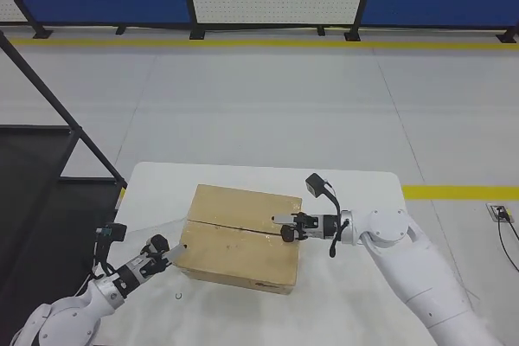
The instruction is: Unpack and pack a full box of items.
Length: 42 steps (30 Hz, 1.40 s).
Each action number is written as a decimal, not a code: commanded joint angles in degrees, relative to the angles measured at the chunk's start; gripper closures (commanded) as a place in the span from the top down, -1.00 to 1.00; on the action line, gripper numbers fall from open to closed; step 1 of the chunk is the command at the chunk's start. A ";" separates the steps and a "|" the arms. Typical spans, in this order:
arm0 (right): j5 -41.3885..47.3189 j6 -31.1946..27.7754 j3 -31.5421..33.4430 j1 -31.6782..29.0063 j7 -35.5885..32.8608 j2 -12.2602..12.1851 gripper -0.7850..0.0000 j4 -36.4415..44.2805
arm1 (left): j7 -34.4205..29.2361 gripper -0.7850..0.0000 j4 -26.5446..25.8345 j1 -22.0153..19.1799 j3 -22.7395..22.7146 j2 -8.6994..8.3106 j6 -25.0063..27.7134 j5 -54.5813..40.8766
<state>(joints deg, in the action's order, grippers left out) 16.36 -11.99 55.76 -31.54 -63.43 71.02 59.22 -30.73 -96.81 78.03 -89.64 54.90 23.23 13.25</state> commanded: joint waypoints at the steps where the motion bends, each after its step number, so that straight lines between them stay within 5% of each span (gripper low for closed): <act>1: 0.11 -0.11 0.03 0.06 -0.14 0.02 1.00 -0.39 | -0.72 1.00 0.00 -0.15 0.54 0.03 0.02 0.10; 27: 0.85 -1.76 0.17 0.17 -0.23 0.33 1.00 -1.76 | -2.69 1.00 0.16 -0.95 2.89 0.33 -0.53 -1.60; 42: 2.47 -6.11 0.80 0.33 -1.82 0.45 1.00 -3.61 | 2.30 1.00 7.68 -1.05 2.16 1.37 -8.85 -15.63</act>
<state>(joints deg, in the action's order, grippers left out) 18.73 -17.93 56.59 -31.30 -65.16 71.43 55.78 -28.30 -89.17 77.02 -87.52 56.26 14.50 -2.48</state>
